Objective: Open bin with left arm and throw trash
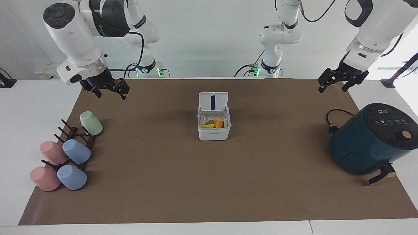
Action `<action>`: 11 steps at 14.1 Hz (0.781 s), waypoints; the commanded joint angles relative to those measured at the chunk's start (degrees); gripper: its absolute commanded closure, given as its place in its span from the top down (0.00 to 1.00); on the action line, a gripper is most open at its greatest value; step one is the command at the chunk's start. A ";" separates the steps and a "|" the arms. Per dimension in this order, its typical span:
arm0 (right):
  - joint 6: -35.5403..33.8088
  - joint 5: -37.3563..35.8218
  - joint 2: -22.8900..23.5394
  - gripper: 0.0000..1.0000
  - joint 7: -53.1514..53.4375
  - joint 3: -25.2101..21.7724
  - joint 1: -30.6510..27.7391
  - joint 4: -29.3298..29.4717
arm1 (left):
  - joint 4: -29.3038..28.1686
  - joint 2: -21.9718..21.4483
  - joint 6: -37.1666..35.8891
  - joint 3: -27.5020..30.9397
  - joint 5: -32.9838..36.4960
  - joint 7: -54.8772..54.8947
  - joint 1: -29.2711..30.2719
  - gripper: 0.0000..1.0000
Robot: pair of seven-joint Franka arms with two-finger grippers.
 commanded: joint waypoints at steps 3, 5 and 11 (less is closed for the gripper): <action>1.02 1.58 -0.58 1.00 -1.55 0.35 -1.64 0.01 | -1.66 -1.30 0.61 -0.03 0.90 0.87 0.09 1.00; 1.02 1.50 -0.49 1.00 -1.64 0.17 -1.64 0.10 | -1.66 -1.39 0.61 -0.03 0.90 0.87 0.17 1.00; 1.02 0.97 -0.23 1.00 -1.46 -0.18 -1.73 0.80 | -1.75 -1.39 0.61 -0.03 0.90 0.79 0.17 1.00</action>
